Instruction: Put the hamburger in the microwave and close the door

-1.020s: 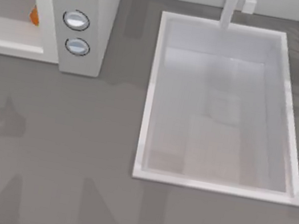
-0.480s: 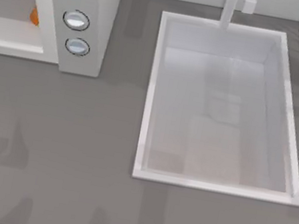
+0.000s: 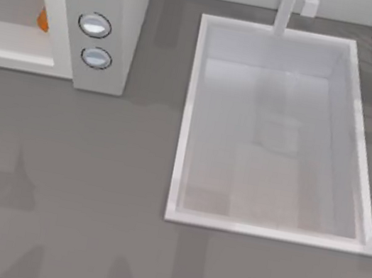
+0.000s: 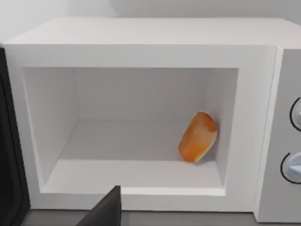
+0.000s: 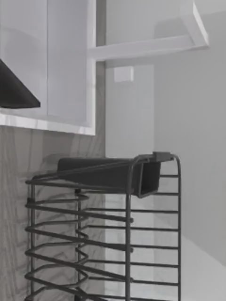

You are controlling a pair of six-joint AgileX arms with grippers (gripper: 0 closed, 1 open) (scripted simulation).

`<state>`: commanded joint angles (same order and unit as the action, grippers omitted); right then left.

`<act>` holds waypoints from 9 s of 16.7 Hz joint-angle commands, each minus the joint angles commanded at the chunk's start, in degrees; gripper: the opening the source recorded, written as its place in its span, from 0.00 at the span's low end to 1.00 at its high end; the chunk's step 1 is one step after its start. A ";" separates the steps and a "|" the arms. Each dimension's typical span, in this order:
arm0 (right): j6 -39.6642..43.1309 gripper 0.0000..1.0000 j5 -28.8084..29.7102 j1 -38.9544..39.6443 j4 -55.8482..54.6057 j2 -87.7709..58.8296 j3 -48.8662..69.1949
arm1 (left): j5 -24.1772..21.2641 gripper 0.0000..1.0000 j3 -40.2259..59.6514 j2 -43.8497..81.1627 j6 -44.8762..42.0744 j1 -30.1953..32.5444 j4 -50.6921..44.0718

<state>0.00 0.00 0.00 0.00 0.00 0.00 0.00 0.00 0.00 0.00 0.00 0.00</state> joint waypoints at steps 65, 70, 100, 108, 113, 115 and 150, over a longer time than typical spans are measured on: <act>0.00 1.00 0.00 0.00 0.00 0.00 0.00 | -14.11 0.00 11.83 29.82 -5.90 -17.29 13.27; 0.00 1.00 0.00 0.00 0.00 0.00 0.00 | -21.40 0.00 30.03 49.07 -21.22 -34.53 -0.13; 0.00 1.00 0.00 0.00 0.00 0.00 0.00 | -38.58 0.00 66.77 107.04 -53.28 -60.35 -24.32; 0.00 1.00 0.00 0.00 0.00 0.00 0.00 | -38.43 0.00 64.08 106.77 -52.75 -59.65 -21.65; 0.00 1.00 0.00 0.00 0.00 0.00 0.00 | -35.84 0.00 51.83 97.33 -47.14 -54.36 -16.11; 0.00 1.00 0.00 0.00 0.00 0.00 0.00 | -34.73 0.00 46.47 93.24 -44.58 -52.15 -13.66; 0.00 1.00 0.00 0.00 0.00 0.00 0.00 | -4.36 0.00 19.64 60.62 -3.62 -4.27 -4.37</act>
<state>0.00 0.00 0.00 0.00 0.00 0.00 -4.36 19.64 60.61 -3.63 -4.27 -4.37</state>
